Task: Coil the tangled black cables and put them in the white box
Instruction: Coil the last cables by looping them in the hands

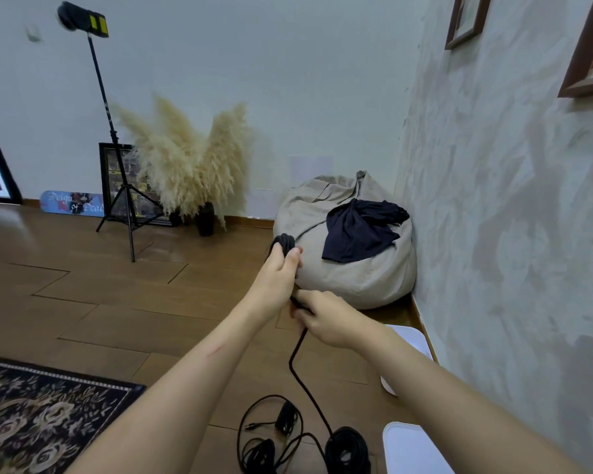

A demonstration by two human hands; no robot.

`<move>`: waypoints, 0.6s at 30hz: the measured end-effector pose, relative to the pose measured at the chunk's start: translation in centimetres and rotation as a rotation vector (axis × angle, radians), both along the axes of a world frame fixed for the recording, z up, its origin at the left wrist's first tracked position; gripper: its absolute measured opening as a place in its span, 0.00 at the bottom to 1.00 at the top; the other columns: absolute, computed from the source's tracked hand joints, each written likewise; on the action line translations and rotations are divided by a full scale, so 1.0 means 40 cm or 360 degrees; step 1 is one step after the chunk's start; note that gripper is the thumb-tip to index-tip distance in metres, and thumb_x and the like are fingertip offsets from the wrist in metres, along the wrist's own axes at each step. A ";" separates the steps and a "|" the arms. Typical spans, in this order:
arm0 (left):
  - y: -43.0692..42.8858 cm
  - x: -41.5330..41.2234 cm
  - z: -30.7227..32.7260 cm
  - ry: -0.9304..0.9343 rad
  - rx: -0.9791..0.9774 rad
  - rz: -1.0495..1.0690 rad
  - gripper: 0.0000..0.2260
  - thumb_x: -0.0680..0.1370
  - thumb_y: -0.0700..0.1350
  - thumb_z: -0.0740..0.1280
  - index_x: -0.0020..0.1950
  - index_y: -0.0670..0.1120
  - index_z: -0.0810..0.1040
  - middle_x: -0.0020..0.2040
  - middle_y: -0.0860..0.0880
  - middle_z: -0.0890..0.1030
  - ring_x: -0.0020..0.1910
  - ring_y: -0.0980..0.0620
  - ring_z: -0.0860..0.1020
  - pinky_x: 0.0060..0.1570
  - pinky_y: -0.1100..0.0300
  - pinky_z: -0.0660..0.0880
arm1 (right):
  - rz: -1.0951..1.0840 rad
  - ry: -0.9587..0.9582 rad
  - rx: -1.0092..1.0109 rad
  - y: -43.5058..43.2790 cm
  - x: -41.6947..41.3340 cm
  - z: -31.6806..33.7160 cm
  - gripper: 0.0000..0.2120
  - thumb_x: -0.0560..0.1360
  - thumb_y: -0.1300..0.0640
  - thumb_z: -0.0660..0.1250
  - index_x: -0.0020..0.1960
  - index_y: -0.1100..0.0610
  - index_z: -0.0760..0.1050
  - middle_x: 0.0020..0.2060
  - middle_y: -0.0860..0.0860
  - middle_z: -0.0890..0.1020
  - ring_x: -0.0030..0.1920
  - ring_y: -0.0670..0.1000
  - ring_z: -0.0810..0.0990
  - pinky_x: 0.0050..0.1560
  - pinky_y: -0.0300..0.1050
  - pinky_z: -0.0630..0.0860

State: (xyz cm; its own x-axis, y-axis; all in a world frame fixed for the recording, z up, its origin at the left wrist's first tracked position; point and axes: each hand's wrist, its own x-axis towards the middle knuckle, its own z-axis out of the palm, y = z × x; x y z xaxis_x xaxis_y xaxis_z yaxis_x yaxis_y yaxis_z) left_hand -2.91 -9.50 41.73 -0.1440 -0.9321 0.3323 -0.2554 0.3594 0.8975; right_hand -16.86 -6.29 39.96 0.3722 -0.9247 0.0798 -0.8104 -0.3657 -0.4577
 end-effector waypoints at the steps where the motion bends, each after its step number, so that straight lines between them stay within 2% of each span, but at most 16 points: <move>1: -0.007 0.005 -0.012 -0.0091 0.0010 -0.0002 0.16 0.87 0.51 0.55 0.58 0.39 0.73 0.53 0.46 0.78 0.56 0.48 0.76 0.52 0.59 0.70 | -0.0005 0.0027 0.0007 -0.002 -0.006 0.009 0.06 0.82 0.55 0.60 0.48 0.47 0.73 0.38 0.42 0.79 0.39 0.44 0.77 0.40 0.42 0.70; 4: -0.018 0.016 -0.039 -0.0346 0.0037 -0.0002 0.16 0.87 0.53 0.54 0.56 0.41 0.72 0.52 0.45 0.78 0.53 0.47 0.76 0.50 0.54 0.70 | -0.0013 0.0142 0.0004 -0.006 -0.041 0.036 0.06 0.82 0.53 0.62 0.47 0.49 0.75 0.36 0.45 0.78 0.40 0.50 0.77 0.41 0.48 0.71; 6: -0.014 0.012 -0.054 -0.0519 0.0074 -0.0055 0.15 0.87 0.53 0.54 0.56 0.42 0.71 0.53 0.44 0.77 0.54 0.46 0.76 0.49 0.53 0.71 | 0.0005 0.0212 0.0021 -0.007 -0.069 0.058 0.06 0.82 0.52 0.64 0.49 0.52 0.78 0.39 0.48 0.82 0.42 0.52 0.79 0.45 0.51 0.74; 9: -0.004 -0.010 -0.077 -0.0808 0.0255 -0.0233 0.14 0.86 0.54 0.55 0.56 0.44 0.72 0.54 0.44 0.78 0.52 0.46 0.76 0.51 0.49 0.72 | -0.0015 0.0300 -0.0001 -0.013 -0.110 0.072 0.04 0.82 0.54 0.65 0.49 0.48 0.77 0.41 0.46 0.82 0.45 0.50 0.80 0.50 0.49 0.77; 11: -0.001 -0.016 -0.079 -0.0824 0.0410 -0.0413 0.13 0.84 0.53 0.56 0.53 0.45 0.73 0.51 0.44 0.79 0.48 0.47 0.76 0.57 0.45 0.75 | -0.0018 0.0333 -0.0051 -0.021 -0.128 0.067 0.06 0.82 0.53 0.66 0.47 0.44 0.77 0.40 0.44 0.82 0.45 0.49 0.79 0.51 0.52 0.78; 14: 0.003 -0.006 -0.062 -0.0631 0.0595 -0.0613 0.15 0.76 0.52 0.62 0.56 0.42 0.74 0.48 0.45 0.78 0.46 0.48 0.76 0.53 0.51 0.74 | 0.0002 0.0222 -0.0184 -0.030 -0.157 0.057 0.06 0.81 0.53 0.66 0.48 0.45 0.82 0.42 0.44 0.82 0.45 0.47 0.77 0.50 0.52 0.77; 16: 0.003 0.001 -0.069 -0.0781 0.0446 -0.0598 0.18 0.75 0.57 0.65 0.58 0.47 0.75 0.49 0.49 0.79 0.47 0.50 0.78 0.52 0.51 0.75 | 0.0025 0.0141 -0.0271 -0.034 -0.166 0.049 0.07 0.80 0.52 0.67 0.51 0.46 0.84 0.45 0.45 0.80 0.48 0.47 0.76 0.50 0.50 0.75; 18: 0.004 0.002 -0.090 -0.0902 0.0277 -0.0529 0.14 0.80 0.61 0.64 0.57 0.52 0.75 0.49 0.51 0.81 0.47 0.53 0.80 0.50 0.53 0.78 | 0.0016 0.0068 -0.0290 -0.036 -0.167 0.037 0.07 0.80 0.49 0.68 0.53 0.44 0.85 0.48 0.45 0.76 0.51 0.47 0.73 0.50 0.46 0.72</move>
State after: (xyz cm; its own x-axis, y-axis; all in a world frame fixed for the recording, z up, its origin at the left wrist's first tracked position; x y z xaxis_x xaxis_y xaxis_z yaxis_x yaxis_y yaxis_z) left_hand -2.82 -9.34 38.14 -0.5397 -0.8413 -0.0300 -0.6043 0.3624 0.7096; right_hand -23.53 -7.74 41.44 0.3880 -0.8926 0.2297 -0.8236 -0.4476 -0.3484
